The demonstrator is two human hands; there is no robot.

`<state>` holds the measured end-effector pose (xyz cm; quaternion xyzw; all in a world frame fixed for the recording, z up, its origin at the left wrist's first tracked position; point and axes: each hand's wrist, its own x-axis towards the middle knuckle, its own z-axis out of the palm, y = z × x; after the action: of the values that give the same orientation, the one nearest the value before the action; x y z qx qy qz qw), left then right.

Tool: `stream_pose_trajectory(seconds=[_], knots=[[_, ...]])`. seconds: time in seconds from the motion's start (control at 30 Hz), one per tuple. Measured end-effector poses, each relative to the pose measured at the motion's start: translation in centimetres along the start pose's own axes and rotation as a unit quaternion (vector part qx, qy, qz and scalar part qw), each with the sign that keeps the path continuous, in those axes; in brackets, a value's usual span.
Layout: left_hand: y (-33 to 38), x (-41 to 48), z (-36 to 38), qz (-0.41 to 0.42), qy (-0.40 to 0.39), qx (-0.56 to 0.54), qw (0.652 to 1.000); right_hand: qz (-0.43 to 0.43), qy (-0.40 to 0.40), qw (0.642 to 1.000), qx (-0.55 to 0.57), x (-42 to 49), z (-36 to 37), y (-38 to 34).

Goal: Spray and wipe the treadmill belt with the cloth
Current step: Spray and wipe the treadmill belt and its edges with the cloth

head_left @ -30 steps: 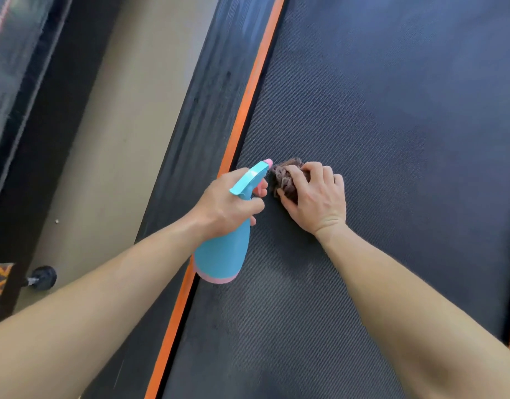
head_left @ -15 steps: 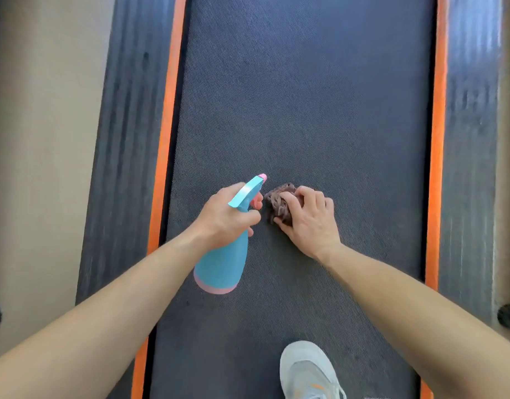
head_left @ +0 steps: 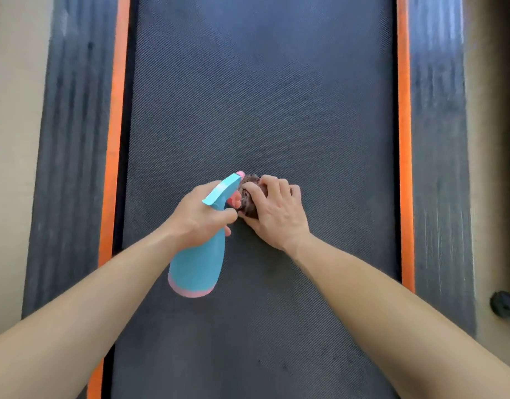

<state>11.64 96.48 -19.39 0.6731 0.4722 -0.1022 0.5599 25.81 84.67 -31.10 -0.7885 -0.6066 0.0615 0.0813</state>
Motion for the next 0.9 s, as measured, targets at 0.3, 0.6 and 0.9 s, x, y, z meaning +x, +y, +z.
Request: stream_pose_trajectory(seconds=[0.3,0.6,0.9], knots=[[3.1,-0.8,4.5,0.011,-0.071,-0.001,0.997,0.13,0.025,0.988,-0.075,-13.5,-6.0,11.5],[7.8,-1.1,10.0,0.012,-0.153,0.042,0.987,0.163,-0.047,0.977,-0.126,-17.3,-7.3,14.7],[6.6,0.3,13.8,0.021,-0.19,0.057,0.98,0.131,-0.022,0.977,-0.166,-17.3,-6.5,15.1]])
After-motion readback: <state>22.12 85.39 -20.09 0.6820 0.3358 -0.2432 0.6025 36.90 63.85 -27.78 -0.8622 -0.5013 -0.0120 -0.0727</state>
